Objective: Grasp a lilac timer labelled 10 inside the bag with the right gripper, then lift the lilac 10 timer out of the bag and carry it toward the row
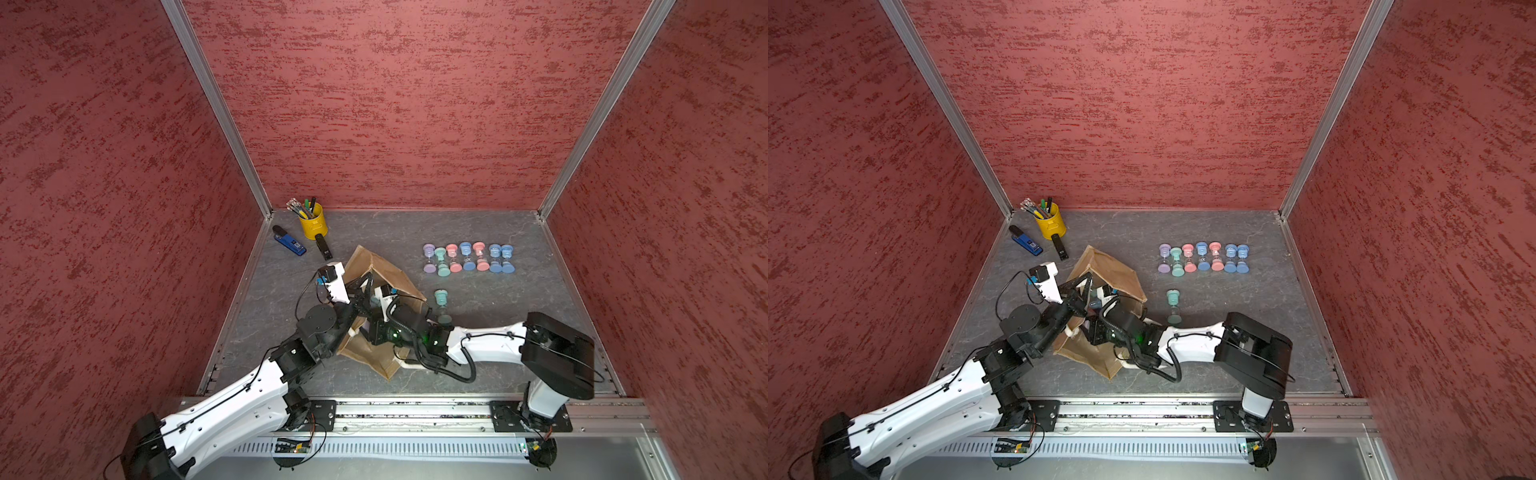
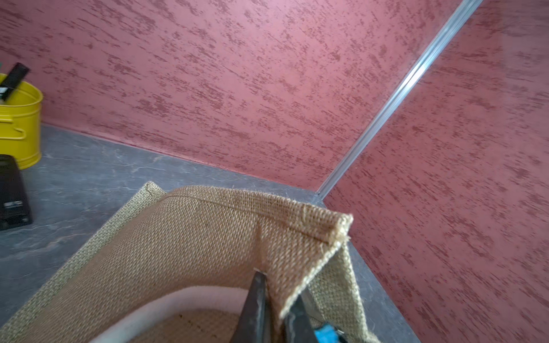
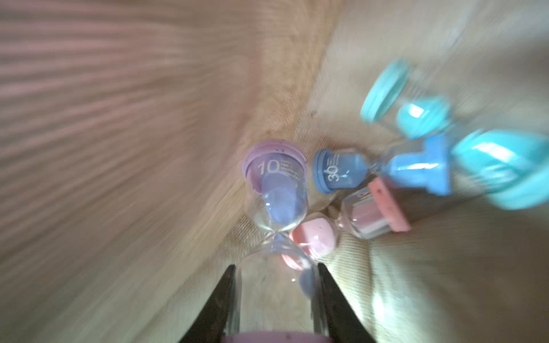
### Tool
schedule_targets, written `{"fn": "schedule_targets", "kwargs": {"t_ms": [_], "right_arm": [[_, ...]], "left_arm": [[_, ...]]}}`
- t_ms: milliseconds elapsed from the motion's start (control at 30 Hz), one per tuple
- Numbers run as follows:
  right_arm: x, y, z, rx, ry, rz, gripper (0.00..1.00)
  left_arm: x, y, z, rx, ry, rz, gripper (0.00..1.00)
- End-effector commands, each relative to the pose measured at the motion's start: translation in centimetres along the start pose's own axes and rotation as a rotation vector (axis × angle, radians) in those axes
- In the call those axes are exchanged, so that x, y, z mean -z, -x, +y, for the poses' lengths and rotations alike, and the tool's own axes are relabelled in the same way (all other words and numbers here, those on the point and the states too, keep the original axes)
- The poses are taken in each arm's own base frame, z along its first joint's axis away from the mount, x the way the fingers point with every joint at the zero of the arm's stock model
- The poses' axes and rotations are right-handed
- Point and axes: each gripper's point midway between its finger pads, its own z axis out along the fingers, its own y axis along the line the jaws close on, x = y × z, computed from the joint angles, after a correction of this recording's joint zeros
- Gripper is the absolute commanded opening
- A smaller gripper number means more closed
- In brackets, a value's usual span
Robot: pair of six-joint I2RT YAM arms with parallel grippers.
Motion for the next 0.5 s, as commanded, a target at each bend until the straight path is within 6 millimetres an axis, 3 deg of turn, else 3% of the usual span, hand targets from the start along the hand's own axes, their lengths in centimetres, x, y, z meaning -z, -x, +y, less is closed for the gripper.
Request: {"fn": "schedule_targets", "kwargs": {"t_ms": [0, 333, 467], "right_arm": [[2.3, 2.6, 1.2, 0.143, 0.003, -0.126, 0.21], [11.1, 6.1, 1.4, 0.251, -0.028, -0.246, 0.2], [15.1, 8.4, -0.4, 0.211, -0.102, -0.306, 0.2]], "left_arm": [[-0.1, 1.8, 0.6, 0.023, 0.085, -0.049, 0.0], [-0.7, 2.0, 2.7, 0.039, 0.25, -0.043, 0.0], [-1.1, 1.8, 2.9, 0.031, 0.267, -0.046, 0.0]]}}
